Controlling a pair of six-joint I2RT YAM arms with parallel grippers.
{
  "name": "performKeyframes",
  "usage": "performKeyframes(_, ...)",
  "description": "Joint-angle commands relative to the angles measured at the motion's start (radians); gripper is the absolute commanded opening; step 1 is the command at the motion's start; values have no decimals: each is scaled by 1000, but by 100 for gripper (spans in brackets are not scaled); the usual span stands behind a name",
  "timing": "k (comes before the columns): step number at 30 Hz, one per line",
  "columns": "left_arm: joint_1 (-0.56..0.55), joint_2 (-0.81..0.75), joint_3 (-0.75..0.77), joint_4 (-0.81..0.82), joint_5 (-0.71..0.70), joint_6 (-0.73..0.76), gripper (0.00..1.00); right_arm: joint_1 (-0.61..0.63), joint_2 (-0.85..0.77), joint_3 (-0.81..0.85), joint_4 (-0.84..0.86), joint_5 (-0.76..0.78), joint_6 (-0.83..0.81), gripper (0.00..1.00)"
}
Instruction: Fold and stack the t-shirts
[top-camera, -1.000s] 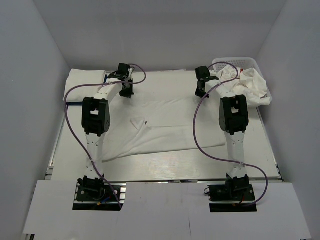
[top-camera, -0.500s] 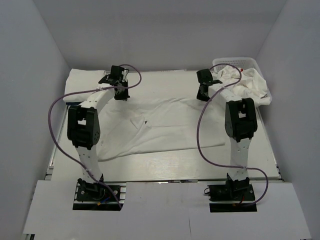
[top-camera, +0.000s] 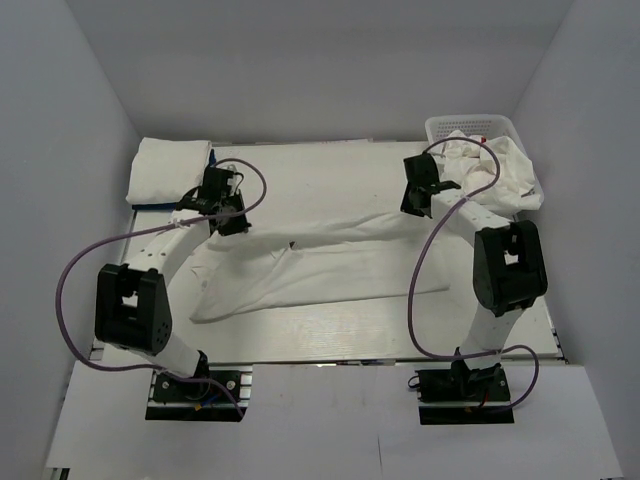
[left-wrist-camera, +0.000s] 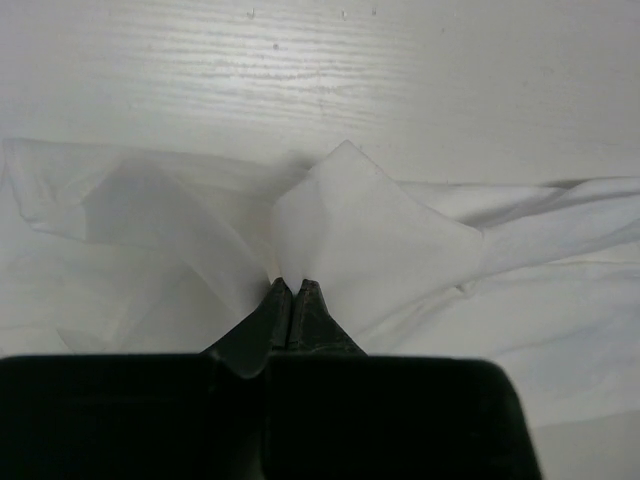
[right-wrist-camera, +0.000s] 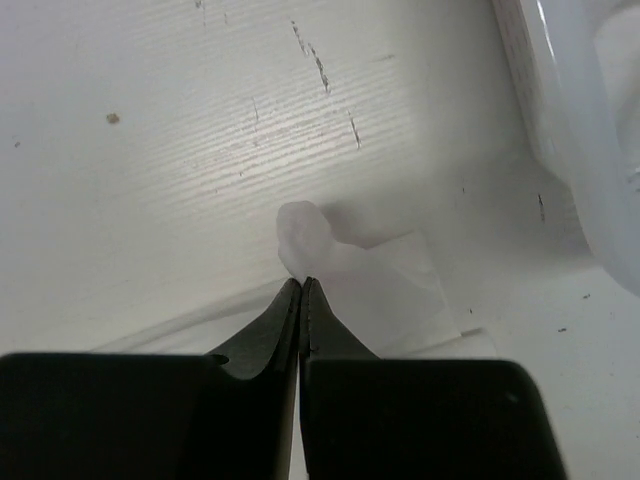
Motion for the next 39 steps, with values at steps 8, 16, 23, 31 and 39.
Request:
performKeyframes(8, -17, -231, -200, -42, 28, -171, 0, 9, -176, -169, 100, -63, -13, 0)
performKeyframes(16, -26, -252, -331, -191, 125, -256, 26, 12, -205, -302, 40, -66, 15, 15)
performKeyframes(23, -26, -404, -236, -496, 90, -256, 100, 11, -454, -416, -103, -51, 49, 90)
performKeyframes(31, -26, -231, -67, -329, 39, -217, 100, 9, -506, -370, 46, -210, -30, 90)
performKeyframes(39, -26, -1, -46, -94, 215, -150, 100, 15, -292, -246, 152, -363, -86, 90)
